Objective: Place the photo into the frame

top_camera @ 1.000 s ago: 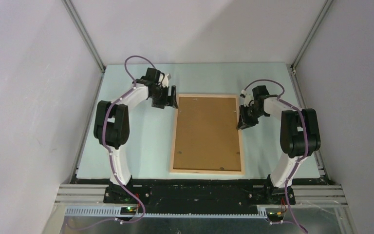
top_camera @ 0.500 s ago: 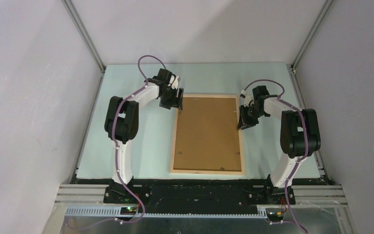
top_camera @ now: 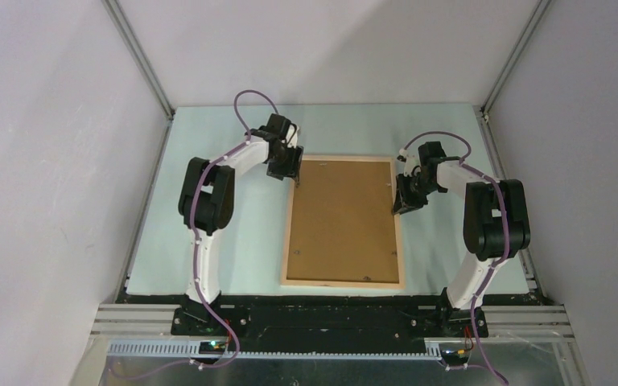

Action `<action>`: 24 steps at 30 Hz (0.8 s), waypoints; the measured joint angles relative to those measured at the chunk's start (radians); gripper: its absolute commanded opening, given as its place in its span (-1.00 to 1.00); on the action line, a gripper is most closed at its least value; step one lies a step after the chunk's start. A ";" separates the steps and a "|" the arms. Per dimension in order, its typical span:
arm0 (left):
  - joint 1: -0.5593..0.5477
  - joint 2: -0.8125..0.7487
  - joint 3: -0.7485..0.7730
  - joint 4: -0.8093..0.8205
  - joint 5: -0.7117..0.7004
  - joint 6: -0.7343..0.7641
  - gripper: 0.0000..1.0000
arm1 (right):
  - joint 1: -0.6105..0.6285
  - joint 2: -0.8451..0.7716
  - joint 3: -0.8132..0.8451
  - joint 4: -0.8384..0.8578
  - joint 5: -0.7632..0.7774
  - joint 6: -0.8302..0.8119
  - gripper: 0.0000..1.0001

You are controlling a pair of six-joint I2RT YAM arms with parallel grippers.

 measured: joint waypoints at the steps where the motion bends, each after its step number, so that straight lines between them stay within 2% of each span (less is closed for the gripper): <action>1: -0.003 0.002 0.003 -0.003 -0.004 -0.001 0.19 | 0.000 0.000 0.000 -0.001 0.000 0.000 -1.00; 16: -0.013 0.002 0.005 -0.002 -0.012 -0.019 0.41 | -0.007 0.000 -0.002 -0.009 -0.006 -0.001 -1.00; 24: -0.037 0.004 0.005 -0.003 -0.006 -0.025 0.36 | -0.008 0.000 -0.002 -0.009 -0.010 -0.008 -1.00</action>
